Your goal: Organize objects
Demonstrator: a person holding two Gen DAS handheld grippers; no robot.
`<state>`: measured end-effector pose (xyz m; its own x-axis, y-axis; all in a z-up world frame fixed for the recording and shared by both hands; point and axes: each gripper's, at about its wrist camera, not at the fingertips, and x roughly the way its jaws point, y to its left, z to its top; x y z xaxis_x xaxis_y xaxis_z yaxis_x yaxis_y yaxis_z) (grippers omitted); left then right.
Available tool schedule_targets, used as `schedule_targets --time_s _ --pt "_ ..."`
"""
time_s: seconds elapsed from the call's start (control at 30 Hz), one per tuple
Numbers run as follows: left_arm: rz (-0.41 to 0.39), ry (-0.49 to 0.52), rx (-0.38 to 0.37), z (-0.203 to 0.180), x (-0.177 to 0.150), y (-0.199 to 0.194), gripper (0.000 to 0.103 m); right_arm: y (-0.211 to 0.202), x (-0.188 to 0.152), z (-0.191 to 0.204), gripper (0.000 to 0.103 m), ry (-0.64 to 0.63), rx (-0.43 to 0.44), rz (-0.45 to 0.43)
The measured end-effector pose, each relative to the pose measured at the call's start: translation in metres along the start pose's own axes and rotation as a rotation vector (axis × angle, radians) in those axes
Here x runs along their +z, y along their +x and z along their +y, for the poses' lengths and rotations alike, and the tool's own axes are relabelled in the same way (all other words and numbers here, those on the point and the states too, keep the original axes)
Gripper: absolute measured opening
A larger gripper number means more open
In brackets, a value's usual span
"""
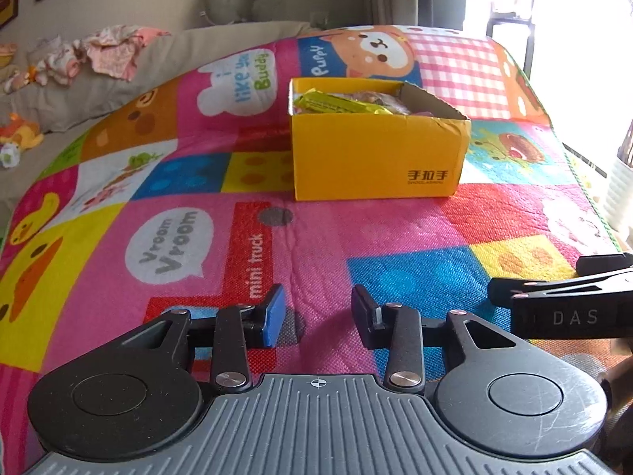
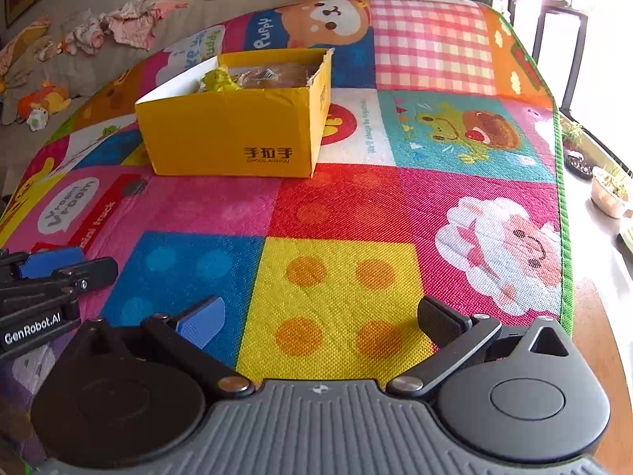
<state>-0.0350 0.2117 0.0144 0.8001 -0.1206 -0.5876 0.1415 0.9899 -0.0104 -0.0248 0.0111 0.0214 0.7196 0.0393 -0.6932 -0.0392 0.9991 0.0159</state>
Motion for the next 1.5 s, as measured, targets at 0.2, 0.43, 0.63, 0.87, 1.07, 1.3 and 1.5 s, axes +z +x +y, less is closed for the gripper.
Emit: schedule_targets --time_s 0.2,0.43,0.63,0.87,1.07,1.3,1.5 --pt "-0.020 -0.007 -0.004 0.000 -0.004 -0.001 0.041 0.006 -0.001 0.002 0.103 0.032 -0.055 -0.036" --pt "-0.015 -0.020 0.014 -0.004 -0.003 0.000 0.041 0.009 0.002 0.009 0.103 0.007 -0.035 -0.040" --pt "-0.011 -0.028 0.003 -0.006 0.001 0.005 0.051 0.010 0.002 0.009 0.103 0.012 -0.020 -0.045" --pt "-0.011 -0.031 0.001 -0.007 0.000 0.004 0.051 0.009 0.000 0.009 0.103 0.032 -0.023 -0.065" --pt "-0.011 -0.031 0.001 -0.007 0.000 0.004 0.052 0.009 0.000 0.007 0.103 0.020 -0.030 -0.061" --pt "-0.011 -0.031 0.001 -0.007 0.000 0.004 0.052 0.011 0.000 0.008 0.103 0.036 -0.050 -0.070" --pt "-0.011 -0.031 0.000 -0.007 0.000 0.004 0.052 0.010 -0.002 0.009 0.103 0.038 -0.054 -0.082"
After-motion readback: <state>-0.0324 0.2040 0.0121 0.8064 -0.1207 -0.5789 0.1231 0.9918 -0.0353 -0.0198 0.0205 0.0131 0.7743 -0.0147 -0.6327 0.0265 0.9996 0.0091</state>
